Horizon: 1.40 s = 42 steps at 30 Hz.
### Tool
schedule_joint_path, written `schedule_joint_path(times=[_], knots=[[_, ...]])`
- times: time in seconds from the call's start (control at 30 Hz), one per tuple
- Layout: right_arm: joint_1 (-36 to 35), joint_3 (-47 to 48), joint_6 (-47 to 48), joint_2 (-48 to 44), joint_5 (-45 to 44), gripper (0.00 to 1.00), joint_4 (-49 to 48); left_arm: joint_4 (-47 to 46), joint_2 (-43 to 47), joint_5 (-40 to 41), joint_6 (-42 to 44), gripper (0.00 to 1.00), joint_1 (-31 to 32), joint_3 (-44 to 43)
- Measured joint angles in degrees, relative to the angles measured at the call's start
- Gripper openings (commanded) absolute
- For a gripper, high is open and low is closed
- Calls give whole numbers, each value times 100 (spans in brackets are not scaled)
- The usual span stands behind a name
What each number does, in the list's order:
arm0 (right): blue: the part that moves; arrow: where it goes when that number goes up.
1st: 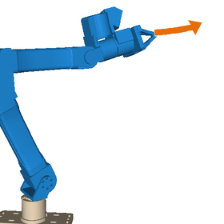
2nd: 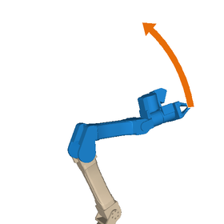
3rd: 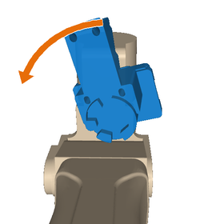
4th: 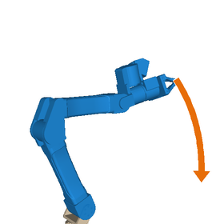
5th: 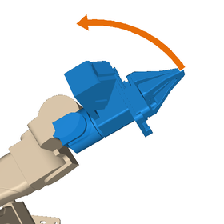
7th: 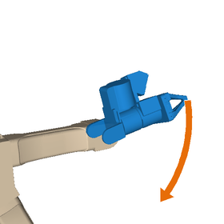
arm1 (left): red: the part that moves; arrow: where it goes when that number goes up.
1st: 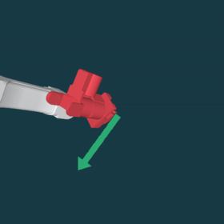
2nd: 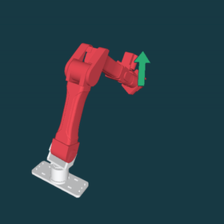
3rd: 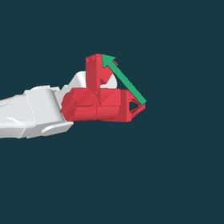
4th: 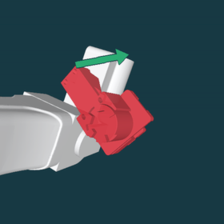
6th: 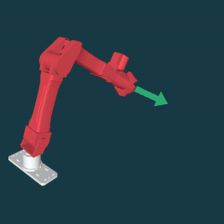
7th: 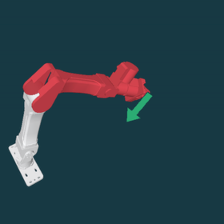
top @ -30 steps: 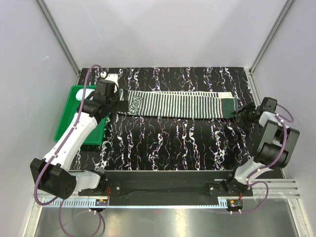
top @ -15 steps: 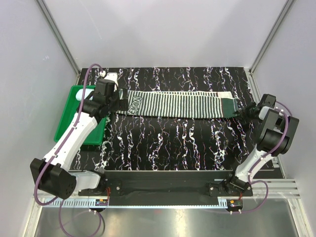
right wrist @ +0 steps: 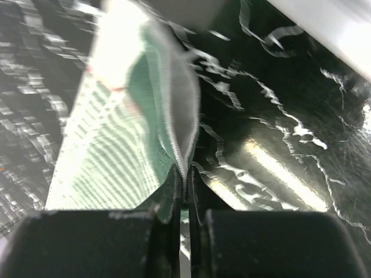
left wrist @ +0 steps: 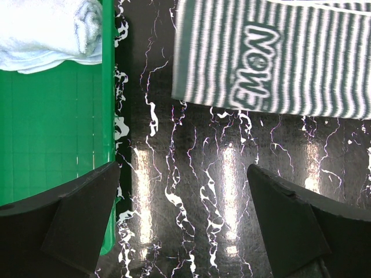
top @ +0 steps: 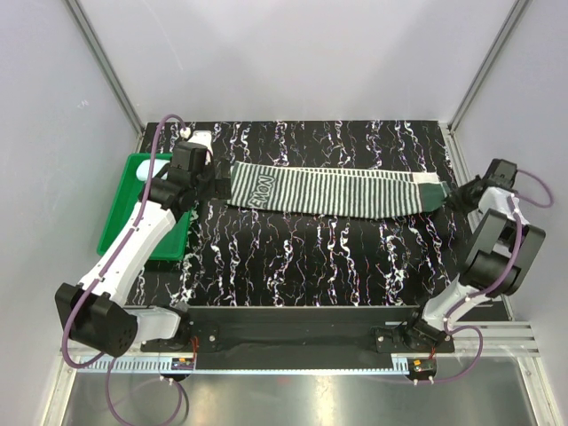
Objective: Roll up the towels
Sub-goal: Fold the towel
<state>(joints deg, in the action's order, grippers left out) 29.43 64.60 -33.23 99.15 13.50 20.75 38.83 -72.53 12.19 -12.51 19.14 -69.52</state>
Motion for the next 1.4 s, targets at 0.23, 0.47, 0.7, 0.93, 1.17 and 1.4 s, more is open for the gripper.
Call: schedule_joint_path(times=[0.23,0.47,0.7,0.93,1.17,1.4], knots=[[-619,1202,369,-487,-52,0,555,0,0,-17,-2,99,0,0],[-2210,2258,343,-380,101,0,813,2,0,-9,-2,99,0,0],[-3687,3375,70,494,48,0,831,11,-2,81,-61,99,0,0],[-4911,4240,-310,1672,-42,0,514,50,-44,258,-105,99,0,2],[-5643,4555,-649,2479,-63,0,13,55,-44,382,-105,99,0,0],[-6089,4555,-778,2651,-275,0,-605,57,-46,487,-107,99,0,2]])
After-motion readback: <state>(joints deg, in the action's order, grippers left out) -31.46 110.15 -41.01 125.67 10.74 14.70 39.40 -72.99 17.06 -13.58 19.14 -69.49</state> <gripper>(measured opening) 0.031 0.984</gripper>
